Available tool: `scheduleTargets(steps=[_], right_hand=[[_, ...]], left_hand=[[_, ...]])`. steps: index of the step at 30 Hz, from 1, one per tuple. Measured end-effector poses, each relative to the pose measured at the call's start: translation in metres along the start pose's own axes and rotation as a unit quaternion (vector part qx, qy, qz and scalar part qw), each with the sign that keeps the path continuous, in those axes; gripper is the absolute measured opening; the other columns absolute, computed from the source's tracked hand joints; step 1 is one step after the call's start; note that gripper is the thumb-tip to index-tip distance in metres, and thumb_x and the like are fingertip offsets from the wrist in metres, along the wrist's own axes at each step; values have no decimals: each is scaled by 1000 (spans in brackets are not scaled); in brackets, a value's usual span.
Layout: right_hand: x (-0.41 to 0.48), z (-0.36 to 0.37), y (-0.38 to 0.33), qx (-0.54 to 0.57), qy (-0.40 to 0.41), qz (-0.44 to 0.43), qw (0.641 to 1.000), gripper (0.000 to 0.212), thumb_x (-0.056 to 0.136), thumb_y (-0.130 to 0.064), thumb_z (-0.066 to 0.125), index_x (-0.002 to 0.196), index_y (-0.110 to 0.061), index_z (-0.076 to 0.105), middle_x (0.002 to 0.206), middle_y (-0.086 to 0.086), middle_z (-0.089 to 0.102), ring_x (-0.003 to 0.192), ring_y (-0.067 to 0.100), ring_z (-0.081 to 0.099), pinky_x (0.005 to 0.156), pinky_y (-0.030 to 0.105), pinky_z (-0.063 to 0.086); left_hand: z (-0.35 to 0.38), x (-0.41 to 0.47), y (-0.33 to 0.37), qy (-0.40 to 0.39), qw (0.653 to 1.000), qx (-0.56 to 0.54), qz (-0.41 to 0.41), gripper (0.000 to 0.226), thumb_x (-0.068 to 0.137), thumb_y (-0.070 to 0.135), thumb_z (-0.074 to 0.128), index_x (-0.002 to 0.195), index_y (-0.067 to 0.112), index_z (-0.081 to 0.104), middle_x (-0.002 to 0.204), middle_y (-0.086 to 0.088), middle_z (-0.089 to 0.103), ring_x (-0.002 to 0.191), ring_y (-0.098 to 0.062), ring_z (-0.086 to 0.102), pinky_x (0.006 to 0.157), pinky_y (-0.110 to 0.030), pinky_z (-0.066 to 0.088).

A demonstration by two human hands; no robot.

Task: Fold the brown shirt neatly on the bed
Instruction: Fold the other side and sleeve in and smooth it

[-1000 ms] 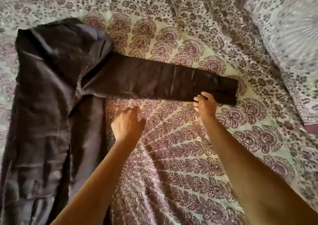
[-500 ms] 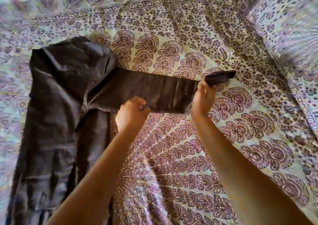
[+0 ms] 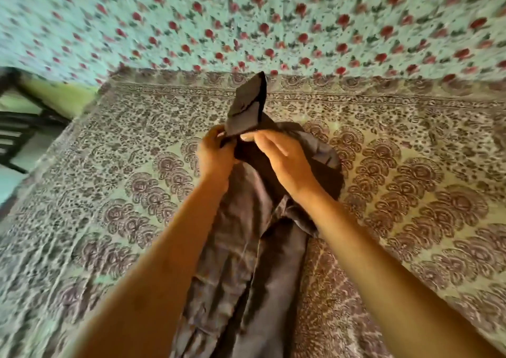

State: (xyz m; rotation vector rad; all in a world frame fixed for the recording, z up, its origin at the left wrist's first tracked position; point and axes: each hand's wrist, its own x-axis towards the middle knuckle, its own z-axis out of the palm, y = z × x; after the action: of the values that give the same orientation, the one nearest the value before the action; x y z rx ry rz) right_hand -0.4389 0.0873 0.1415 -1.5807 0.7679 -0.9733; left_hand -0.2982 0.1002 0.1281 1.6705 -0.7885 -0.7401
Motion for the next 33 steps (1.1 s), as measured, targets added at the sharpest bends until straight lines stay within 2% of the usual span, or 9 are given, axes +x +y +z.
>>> scheduleTargets(steps=[4,6,9,12,15,17,20,25,33], right_hand=[[1,27,46,-121,136,67,981,17,93,-18,52,96,-18,69,107,-3,66,88,12,62,74,22,44],[-5,31,82,-265,175,140,938,25,87,-19,59,111,-15,62,120,5,59,110,22,55,90,30,40],[-9,34,119,-345,164,294,876,62,80,-30,66,134,-12,41,138,15,40,126,34,38,101,43,34],[-8,38,139,-350,117,355,859,76,81,-38,64,142,-12,26,143,17,32,129,36,35,102,46,33],[-5,46,159,-293,71,364,881,69,87,-36,57,144,-13,25,145,14,35,132,31,35,105,43,30],[-4,48,171,-275,29,345,897,61,91,-32,53,144,-14,29,145,12,38,133,28,35,107,39,29],[0,40,184,-295,-4,303,906,46,94,-22,49,138,-12,41,142,10,44,133,24,36,108,34,28],[4,8,201,-367,49,191,909,39,88,-3,51,126,-7,54,138,12,48,128,28,43,105,35,31],[33,-43,217,-428,83,182,881,57,93,-15,47,144,-5,25,152,14,23,140,26,23,110,34,23]], left_hand=[[-77,68,-7,178,977,-89,-78,30,81,-10,45,93,15,57,89,-14,63,74,-26,59,48,-29,52],[-106,93,-9,242,952,-155,-102,28,86,-11,41,95,12,54,84,-11,59,80,-24,58,42,-23,50],[-136,125,-22,270,944,-168,-89,30,89,-8,35,93,16,52,92,-9,57,88,-22,58,58,-28,56],[-146,141,-47,237,970,-21,-55,35,86,-7,35,102,22,47,88,-1,53,84,-21,57,73,-42,56],[-139,141,-84,162,980,102,-61,34,81,-6,43,107,15,49,87,-16,59,66,-14,55,56,-32,47],[-125,139,-114,73,969,221,-86,31,77,2,54,104,15,57,110,-28,56,91,-27,62,75,-41,51],[-90,122,-141,-10,898,433,-77,48,78,8,55,124,21,56,148,-11,31,132,-33,34,107,-46,32],[-2,101,-155,-138,883,434,116,37,89,16,50,125,22,56,140,0,45,132,-23,34,105,-40,28],[97,122,-148,-228,859,447,101,49,98,32,38,145,24,27,146,-4,38,139,-23,26,111,-44,14]])
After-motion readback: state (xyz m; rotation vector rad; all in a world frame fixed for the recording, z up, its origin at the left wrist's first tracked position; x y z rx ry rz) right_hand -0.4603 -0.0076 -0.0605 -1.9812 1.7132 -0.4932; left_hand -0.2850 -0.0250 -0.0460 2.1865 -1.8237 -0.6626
